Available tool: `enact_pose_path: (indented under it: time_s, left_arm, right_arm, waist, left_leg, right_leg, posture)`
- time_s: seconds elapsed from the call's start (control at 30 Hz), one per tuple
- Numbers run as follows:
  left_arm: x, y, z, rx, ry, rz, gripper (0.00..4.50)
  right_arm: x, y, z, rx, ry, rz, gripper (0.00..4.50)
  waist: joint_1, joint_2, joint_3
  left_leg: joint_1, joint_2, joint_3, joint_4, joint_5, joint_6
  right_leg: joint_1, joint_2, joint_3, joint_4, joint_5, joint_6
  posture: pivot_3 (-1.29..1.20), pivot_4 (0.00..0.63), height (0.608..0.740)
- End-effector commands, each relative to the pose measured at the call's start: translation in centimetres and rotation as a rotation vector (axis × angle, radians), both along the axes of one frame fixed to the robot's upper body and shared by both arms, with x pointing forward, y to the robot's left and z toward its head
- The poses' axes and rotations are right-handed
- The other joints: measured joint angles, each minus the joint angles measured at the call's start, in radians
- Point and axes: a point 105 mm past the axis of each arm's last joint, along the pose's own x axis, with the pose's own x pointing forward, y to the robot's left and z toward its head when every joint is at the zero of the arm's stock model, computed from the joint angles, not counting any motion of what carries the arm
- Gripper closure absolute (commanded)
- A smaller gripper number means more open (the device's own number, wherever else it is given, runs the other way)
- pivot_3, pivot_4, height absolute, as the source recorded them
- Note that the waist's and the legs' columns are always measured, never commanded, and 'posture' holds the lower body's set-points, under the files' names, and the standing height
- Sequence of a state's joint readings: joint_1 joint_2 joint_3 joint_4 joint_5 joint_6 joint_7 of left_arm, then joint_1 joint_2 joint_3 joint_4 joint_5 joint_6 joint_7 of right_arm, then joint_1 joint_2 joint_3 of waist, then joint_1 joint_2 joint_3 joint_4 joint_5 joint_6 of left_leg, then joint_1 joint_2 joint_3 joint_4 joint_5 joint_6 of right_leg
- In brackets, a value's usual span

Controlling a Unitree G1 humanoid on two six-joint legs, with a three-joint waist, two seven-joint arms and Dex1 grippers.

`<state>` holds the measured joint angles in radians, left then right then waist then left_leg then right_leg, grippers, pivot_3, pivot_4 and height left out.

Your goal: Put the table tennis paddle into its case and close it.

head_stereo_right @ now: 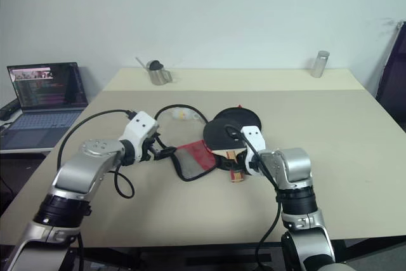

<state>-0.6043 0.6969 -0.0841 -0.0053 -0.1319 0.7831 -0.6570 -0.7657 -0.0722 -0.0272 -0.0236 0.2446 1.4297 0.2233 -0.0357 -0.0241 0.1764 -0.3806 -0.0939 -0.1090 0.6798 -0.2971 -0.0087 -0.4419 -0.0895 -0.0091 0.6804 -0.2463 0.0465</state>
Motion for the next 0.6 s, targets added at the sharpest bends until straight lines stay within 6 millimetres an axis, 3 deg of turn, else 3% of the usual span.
enact_pose_path:
  time_s: [0.03, 0.27, 0.33, 0.6]
  left_arm:
    - [-0.2, 0.2, 1.3, 0.01, -0.052, 0.008, 0.39]
    - [-0.2, 0.5, 1.5, 0.012, -0.056, 0.026, 0.39]
    - [-0.1, 0.6, 1.6, 0.012, -0.059, 0.03, 0.39]
    - [-0.4, 1.1, 1.5, 0.015, -0.059, 0.044, 0.39]
  right_arm:
    - [0.3, 0.6, 0.3, -0.007, -0.024, 0.007, 0.62]
    - [0.9, 0.6, 0.9, -0.029, -0.056, 0.028, 2.96]
    - [1.1, 0.4, 1.6, -0.026, -0.067, 0.033, 3.42]
    - [1.4, 0.5, 4.5, 0.027, -0.111, 0.047, 3.44]
  waist:
    - [0.0, 0.0, 0.0]
    - [0.001, 0.0, 0.0]
    - [0.001, 0.0, 0.0]
    - [0.0, 0.0, 0.0]
  left_leg:
    - [0.0, 0.0, 0.0, 0.0, 0.0, 0.0]
    - [0.0, 0.0, 0.0, 0.0, 0.0, 0.0]
    - [0.0, 0.0, 0.0, 0.0, 0.0, 0.0]
    - [-0.001, 0.0, 0.0, 0.0, 0.0, 0.0]
  right_leg:
    - [0.0, 0.0, 0.0, 0.0, 0.0, 0.0]
    - [0.0, 0.0, 0.0, 0.0, 0.0, 0.0]
    - [0.0, 0.0, 0.0, 0.0, 0.0, 0.0]
    - [-0.001, 0.0, 0.0, 0.0, 0.0, 0.0]
  posture:
    - [0.0, 0.15, 0.74]
    - [0.0, 0.15, 0.74]
    - [0.0, 0.15, 0.74]
    - [0.0, 0.15, 0.74]
